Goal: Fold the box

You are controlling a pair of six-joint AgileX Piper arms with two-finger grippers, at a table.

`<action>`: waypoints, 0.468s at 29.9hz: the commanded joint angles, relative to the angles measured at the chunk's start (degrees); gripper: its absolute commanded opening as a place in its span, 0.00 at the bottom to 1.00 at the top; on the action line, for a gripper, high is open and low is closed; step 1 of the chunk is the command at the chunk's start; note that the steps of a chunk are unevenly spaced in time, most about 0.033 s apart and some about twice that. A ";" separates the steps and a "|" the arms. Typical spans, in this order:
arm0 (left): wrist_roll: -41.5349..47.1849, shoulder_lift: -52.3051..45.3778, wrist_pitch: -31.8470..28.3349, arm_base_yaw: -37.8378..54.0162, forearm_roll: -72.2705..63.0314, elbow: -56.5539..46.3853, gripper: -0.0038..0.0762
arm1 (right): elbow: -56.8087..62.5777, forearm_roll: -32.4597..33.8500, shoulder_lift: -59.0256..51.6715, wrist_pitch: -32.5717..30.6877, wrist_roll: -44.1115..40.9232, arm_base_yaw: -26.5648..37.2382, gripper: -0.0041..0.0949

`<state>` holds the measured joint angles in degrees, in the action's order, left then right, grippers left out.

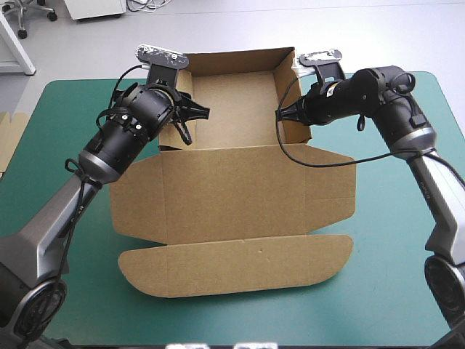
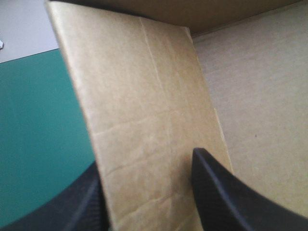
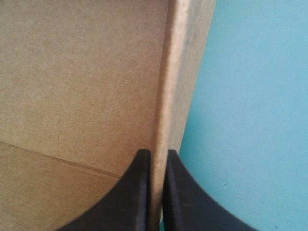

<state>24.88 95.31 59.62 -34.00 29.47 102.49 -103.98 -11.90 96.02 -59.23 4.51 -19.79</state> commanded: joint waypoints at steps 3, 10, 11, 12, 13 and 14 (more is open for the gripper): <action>1.47 -2.44 -6.53 -0.92 -1.21 2.02 0.46 | -1.78 -3.22 -2.86 3.31 0.82 -3.45 0.03; 1.72 -2.16 -1.71 -0.92 -0.82 2.02 0.46 | -1.78 -2.09 -2.86 3.18 0.39 -3.82 0.03; 1.72 -2.16 -1.45 -0.92 -0.82 2.02 0.46 | -1.78 -2.19 -2.86 3.07 0.39 -3.82 0.03; 1.72 -2.16 -1.45 -0.92 -0.82 2.02 0.46 | -1.78 -2.20 -2.86 3.10 0.39 -3.82 0.03; 1.72 -2.16 -2.08 -0.92 -0.74 2.02 0.46 | -1.78 -2.20 -2.86 3.10 0.39 -3.82 0.03; 1.72 -2.16 -2.61 -0.92 -0.74 2.02 0.46 | -1.78 -2.20 -2.86 3.10 0.39 -3.82 0.03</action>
<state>26.39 95.42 63.90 -33.97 29.76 102.49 -103.98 -8.69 96.02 -58.91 2.47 -22.24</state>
